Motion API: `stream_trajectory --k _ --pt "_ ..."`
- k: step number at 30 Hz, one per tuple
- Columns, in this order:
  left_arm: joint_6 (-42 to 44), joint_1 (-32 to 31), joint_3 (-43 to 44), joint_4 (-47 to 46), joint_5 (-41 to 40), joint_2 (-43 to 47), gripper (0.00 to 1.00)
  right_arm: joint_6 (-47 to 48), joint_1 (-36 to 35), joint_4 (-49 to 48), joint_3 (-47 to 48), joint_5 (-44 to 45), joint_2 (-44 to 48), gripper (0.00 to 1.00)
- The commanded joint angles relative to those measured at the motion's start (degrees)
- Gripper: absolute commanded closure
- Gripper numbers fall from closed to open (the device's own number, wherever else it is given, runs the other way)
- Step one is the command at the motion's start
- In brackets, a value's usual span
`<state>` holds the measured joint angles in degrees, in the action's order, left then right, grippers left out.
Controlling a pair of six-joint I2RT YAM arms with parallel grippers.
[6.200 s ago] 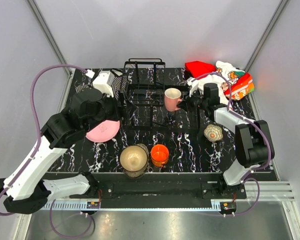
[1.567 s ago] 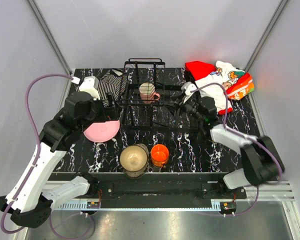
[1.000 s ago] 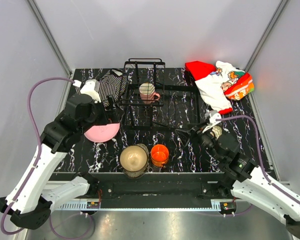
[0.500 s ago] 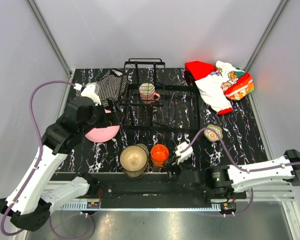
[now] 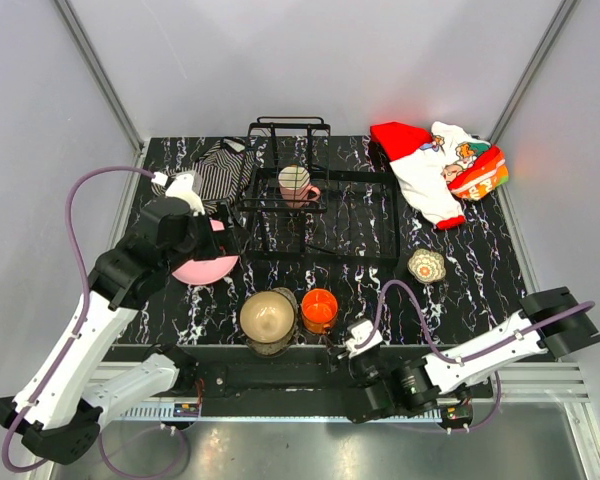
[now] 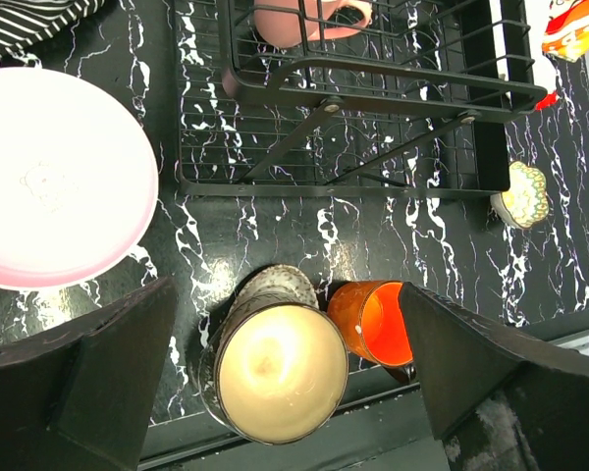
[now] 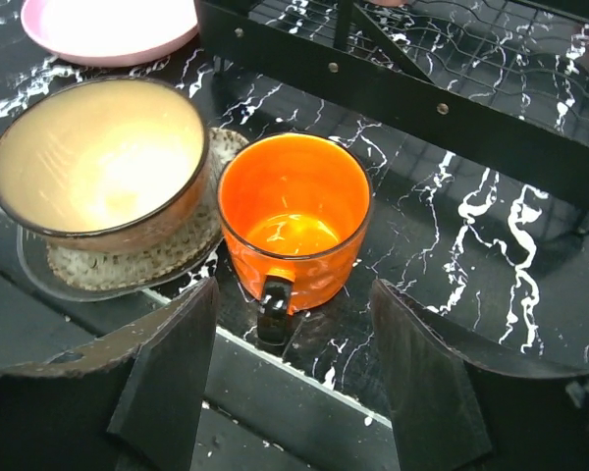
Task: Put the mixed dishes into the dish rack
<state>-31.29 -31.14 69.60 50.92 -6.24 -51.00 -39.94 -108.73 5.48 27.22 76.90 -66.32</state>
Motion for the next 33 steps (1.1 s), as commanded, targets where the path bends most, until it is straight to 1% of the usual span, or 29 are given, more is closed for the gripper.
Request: stream_trajectory --k 1,4,7,11,14,17,22,26,33 --pt "-0.18 0.28 -0.87 -3.01 1.23 0.55 0.01 -3.12 -0.78 -7.93 -4.18 7.64 2.87 0.31" --pt "-0.53 0.20 -1.49 -3.63 1.67 0.38 0.01 -3.21 -0.78 -11.09 -6.12 7.39 3.04 0.31" --pt "-0.53 0.20 -1.75 -3.81 2.28 0.20 0.01 -2.86 -0.78 -16.61 -6.31 5.63 0.59 0.32" --pt "-0.44 0.20 -2.10 -3.81 2.28 0.55 0.01 -1.63 -0.78 -20.32 -3.67 5.19 -7.92 0.32" --pt "-0.44 0.20 -2.37 -3.81 2.72 0.99 0.01 -1.63 -0.78 -23.75 -2.35 4.57 -11.97 0.32" --pt "-0.44 0.20 -2.81 -3.72 2.72 1.52 0.01 -1.63 -0.78 -27.97 -3.58 4.31 -14.44 0.32" --pt "-0.44 0.29 -2.28 -3.63 2.90 1.52 0.01 -0.23 -0.78 -32.44 -6.47 4.31 -15.41 0.33" --pt "-0.88 0.20 -1.49 -3.72 3.25 0.30 0.01 0.30 -0.78 -36.93 -10.08 4.22 -14.89 0.36" --pt "-2.29 0.20 -0.79 -4.68 5.10 -0.94 0.01 4.25 -0.78 -38.87 -12.37 3.61 -14.18 0.38"
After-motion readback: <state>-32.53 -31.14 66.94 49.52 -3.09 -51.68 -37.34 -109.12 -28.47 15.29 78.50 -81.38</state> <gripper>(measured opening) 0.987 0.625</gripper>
